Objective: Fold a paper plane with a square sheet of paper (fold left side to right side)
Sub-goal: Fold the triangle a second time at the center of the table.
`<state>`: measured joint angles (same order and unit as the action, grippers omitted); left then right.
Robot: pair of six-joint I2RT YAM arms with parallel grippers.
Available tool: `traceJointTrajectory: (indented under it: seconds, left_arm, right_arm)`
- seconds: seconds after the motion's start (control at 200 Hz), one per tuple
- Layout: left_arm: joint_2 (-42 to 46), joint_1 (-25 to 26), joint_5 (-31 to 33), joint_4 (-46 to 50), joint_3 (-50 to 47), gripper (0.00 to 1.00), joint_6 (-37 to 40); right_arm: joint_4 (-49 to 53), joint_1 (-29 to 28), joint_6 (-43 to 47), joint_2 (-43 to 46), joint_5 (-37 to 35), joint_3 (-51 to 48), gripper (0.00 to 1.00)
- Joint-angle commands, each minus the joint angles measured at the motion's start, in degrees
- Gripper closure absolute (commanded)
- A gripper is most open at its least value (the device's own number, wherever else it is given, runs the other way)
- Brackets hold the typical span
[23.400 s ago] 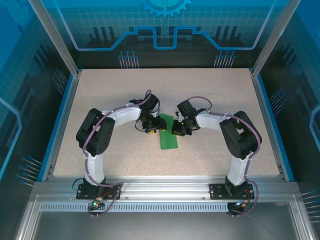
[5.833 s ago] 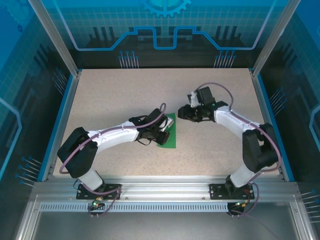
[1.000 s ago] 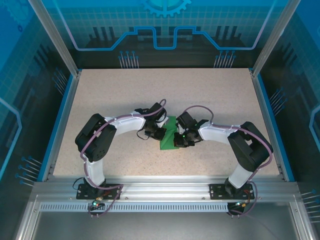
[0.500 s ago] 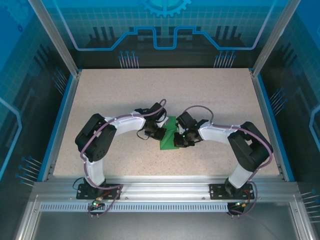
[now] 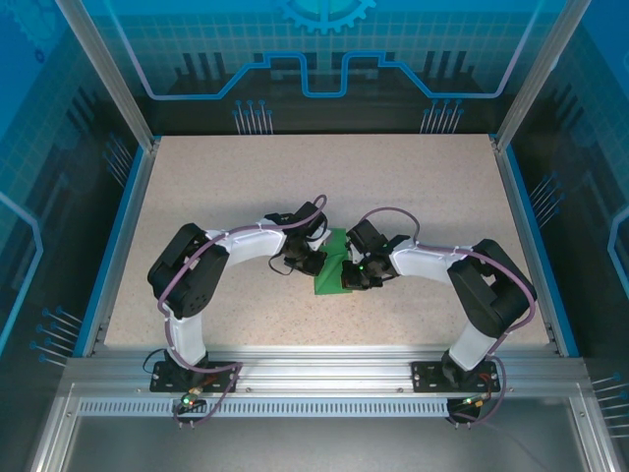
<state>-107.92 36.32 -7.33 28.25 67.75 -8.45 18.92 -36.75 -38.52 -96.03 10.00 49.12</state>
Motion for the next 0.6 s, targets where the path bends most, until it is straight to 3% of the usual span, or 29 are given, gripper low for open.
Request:
traceJointTrajectory:
  seconds: [0.0,0.595]
  left_arm:
    - [0.18,-0.54,0.13,0.88,1.28,0.91,0.85]
    - [0.48,-0.54,0.65,1.50,1.61,0.91,1.25]
  right_arm:
    - [4.51,-0.40,0.91,-1.46,-1.30,-0.22,0.98]
    - [4.88,-0.47,1.08,-1.91,-1.30,0.18,0.98]
